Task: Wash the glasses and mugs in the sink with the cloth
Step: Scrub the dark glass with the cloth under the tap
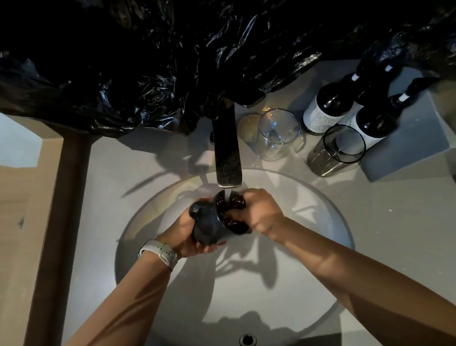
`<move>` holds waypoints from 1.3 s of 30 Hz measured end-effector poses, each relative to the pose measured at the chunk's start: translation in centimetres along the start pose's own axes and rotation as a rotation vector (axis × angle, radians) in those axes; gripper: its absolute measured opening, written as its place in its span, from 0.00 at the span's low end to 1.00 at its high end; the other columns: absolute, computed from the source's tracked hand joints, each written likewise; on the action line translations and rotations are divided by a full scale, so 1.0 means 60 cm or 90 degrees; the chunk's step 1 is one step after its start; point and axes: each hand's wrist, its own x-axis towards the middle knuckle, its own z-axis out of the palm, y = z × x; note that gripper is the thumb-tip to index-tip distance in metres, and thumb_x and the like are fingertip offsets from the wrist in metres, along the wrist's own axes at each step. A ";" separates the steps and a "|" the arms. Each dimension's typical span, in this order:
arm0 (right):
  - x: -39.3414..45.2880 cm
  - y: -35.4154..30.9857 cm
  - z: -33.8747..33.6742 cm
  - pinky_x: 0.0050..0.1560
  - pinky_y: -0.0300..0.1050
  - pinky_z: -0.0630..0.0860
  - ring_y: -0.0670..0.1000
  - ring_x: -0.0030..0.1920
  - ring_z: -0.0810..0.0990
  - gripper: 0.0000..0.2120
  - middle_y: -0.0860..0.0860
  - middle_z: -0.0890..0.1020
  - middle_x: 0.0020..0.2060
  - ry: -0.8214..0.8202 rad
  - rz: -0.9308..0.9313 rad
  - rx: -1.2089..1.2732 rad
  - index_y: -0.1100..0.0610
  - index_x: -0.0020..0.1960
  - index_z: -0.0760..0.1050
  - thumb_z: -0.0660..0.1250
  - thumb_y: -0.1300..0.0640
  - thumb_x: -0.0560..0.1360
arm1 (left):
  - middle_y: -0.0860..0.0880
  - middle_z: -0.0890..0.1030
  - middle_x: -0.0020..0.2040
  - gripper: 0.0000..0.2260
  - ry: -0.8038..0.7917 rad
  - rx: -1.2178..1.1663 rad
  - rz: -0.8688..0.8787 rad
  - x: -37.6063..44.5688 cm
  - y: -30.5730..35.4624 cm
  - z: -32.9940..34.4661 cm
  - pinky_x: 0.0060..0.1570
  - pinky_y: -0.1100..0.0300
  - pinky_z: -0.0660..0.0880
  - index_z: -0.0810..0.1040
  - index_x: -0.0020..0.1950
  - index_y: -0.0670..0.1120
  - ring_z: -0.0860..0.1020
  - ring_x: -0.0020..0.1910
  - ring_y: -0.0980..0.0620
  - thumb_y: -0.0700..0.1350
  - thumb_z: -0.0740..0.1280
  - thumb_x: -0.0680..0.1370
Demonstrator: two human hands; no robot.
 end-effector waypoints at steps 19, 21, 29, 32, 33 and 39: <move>-0.076 0.030 0.012 0.42 0.53 0.81 0.54 0.29 0.80 0.04 0.59 0.81 0.32 0.041 0.212 0.464 0.61 0.44 0.79 0.69 0.61 0.76 | 0.45 0.85 0.48 0.14 0.085 0.034 0.286 -0.025 0.000 0.030 0.40 0.50 0.82 0.81 0.54 0.47 0.84 0.43 0.46 0.55 0.64 0.80; -0.100 0.056 0.010 0.46 0.49 0.77 0.54 0.37 0.80 0.03 0.55 0.81 0.36 0.144 0.193 0.412 0.60 0.43 0.78 0.71 0.61 0.74 | 0.45 0.83 0.46 0.12 0.186 0.116 0.337 -0.023 0.002 0.022 0.41 0.52 0.81 0.79 0.54 0.44 0.83 0.44 0.44 0.51 0.69 0.78; -0.183 0.103 0.006 0.44 0.49 0.83 0.54 0.41 0.83 0.06 0.55 0.82 0.39 0.263 0.165 0.609 0.65 0.49 0.76 0.66 0.73 0.75 | 0.47 0.76 0.54 0.19 0.489 0.634 0.483 -0.043 -0.006 0.011 0.60 0.50 0.72 0.77 0.58 0.50 0.75 0.54 0.47 0.61 0.69 0.73; -0.191 0.117 0.003 0.40 0.44 0.83 0.57 0.43 0.81 0.08 0.55 0.81 0.40 0.267 0.159 0.623 0.64 0.50 0.77 0.65 0.74 0.74 | 0.47 0.73 0.55 0.20 0.521 0.652 0.509 -0.066 -0.011 0.020 0.61 0.51 0.71 0.75 0.61 0.50 0.72 0.55 0.46 0.57 0.71 0.74; -0.194 0.120 0.000 0.38 0.45 0.82 0.57 0.43 0.81 0.10 0.56 0.81 0.41 0.256 0.150 0.631 0.63 0.48 0.78 0.65 0.75 0.73 | 0.48 0.73 0.54 0.18 0.506 0.616 0.517 -0.072 -0.013 0.021 0.59 0.51 0.72 0.75 0.60 0.50 0.73 0.54 0.47 0.57 0.72 0.74; -0.206 0.123 -0.022 0.39 0.41 0.75 0.53 0.37 0.79 0.18 0.54 0.80 0.32 0.222 0.083 0.577 0.58 0.38 0.79 0.58 0.68 0.52 | 0.44 0.83 0.49 0.09 0.271 0.073 0.294 -0.113 -0.018 0.055 0.42 0.50 0.79 0.77 0.51 0.50 0.81 0.46 0.45 0.54 0.68 0.78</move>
